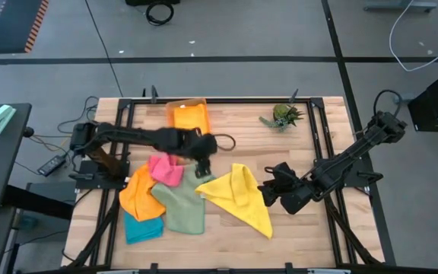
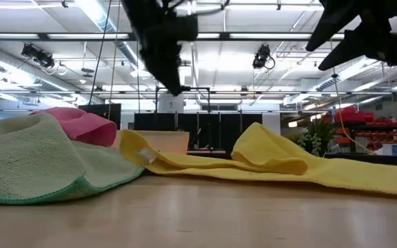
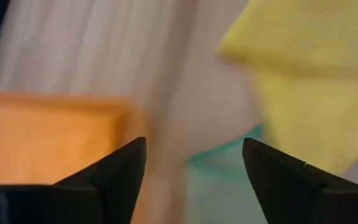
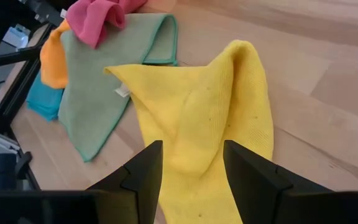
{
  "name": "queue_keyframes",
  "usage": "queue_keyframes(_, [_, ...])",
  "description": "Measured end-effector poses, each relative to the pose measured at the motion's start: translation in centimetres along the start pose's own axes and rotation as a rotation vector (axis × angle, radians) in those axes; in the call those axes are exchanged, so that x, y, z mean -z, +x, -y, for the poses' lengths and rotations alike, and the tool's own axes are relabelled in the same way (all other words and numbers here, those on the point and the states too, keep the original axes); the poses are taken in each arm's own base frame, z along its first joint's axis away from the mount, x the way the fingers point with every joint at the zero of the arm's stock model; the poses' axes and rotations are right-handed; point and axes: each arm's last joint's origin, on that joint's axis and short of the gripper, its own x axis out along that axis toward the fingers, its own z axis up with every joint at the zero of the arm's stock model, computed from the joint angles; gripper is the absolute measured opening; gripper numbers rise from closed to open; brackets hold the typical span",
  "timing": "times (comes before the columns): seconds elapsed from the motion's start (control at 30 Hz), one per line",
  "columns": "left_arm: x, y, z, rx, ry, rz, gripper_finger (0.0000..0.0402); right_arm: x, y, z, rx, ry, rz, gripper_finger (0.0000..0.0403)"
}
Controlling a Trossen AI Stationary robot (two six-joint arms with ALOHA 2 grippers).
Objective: Fold microfiber towels
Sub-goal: Adjust the orange bin
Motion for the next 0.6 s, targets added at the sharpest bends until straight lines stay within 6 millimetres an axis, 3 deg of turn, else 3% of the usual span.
queue_keyframes(0.13, [0.7,0.6,-2.3,0.072,0.051,-0.102,0.0212,-0.1,0.0,-0.1,-0.004,0.015,0.008,0.0176])
queue_keyframes(0.33, [1.0,1.4,-2.5,0.181,0.11,-0.092,0.003,-0.2,0.0,-0.1,-0.003,0.033,0.039,0.0176])
queue_keyframes(0.6, [6.8,6.2,-2.4,0.188,0.105,-0.236,0.0007,-0.4,0.1,-0.1,0.002,0.035,0.07,0.0176])
